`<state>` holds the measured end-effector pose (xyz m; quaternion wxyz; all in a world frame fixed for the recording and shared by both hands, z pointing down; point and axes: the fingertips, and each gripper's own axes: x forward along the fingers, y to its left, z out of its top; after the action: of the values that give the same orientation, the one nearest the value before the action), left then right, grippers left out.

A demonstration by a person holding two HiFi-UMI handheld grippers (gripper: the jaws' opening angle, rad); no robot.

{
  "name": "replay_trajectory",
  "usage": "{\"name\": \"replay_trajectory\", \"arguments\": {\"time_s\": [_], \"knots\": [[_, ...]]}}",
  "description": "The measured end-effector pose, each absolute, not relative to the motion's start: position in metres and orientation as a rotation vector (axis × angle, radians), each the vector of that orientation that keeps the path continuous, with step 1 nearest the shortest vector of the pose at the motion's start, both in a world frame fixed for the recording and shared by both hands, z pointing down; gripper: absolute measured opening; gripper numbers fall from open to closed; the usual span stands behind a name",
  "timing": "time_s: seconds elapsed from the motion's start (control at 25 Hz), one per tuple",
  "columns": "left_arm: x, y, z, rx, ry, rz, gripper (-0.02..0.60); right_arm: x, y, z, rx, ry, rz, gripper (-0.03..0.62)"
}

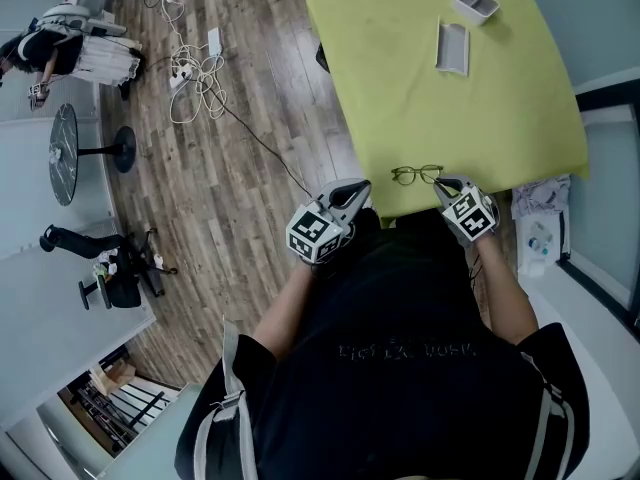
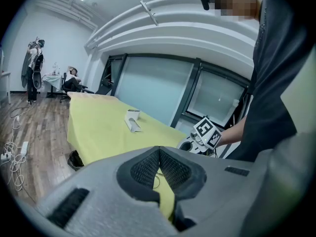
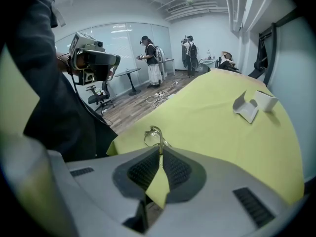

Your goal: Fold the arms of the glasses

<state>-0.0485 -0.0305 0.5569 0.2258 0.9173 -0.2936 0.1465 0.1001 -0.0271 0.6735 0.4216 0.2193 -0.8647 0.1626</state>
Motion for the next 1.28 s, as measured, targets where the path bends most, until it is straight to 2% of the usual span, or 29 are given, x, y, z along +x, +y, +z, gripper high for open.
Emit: {"name": "replay_trajectory", "arguments": {"time_s": [1.28], "knots": [[-0.05, -0.038, 0.558, 2.479, -0.869, 0.456, 0.018, 0.119, -0.034, 0.745, 0.434, -2.066, 0.495, 0.043]]}}
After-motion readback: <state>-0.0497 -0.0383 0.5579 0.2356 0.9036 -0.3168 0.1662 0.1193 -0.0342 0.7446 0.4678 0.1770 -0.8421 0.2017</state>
